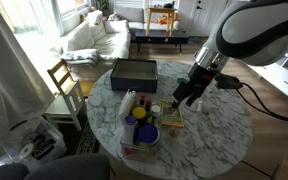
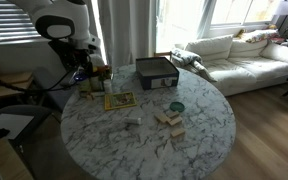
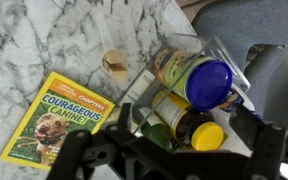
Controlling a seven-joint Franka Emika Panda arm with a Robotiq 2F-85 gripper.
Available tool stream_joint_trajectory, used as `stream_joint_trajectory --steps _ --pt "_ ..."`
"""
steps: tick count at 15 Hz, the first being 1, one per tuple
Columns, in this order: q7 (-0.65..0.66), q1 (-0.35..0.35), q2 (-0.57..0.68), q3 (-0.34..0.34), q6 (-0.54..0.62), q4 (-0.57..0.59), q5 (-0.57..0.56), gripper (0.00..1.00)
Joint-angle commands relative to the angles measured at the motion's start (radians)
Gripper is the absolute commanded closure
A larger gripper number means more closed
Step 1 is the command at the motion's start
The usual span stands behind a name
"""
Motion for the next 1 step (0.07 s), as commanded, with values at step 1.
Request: stream_joint_trajectory --steps 1 --pt "0.001 0.005 0.0 -0.007 -0.002 0.001 -0.001 0.0"
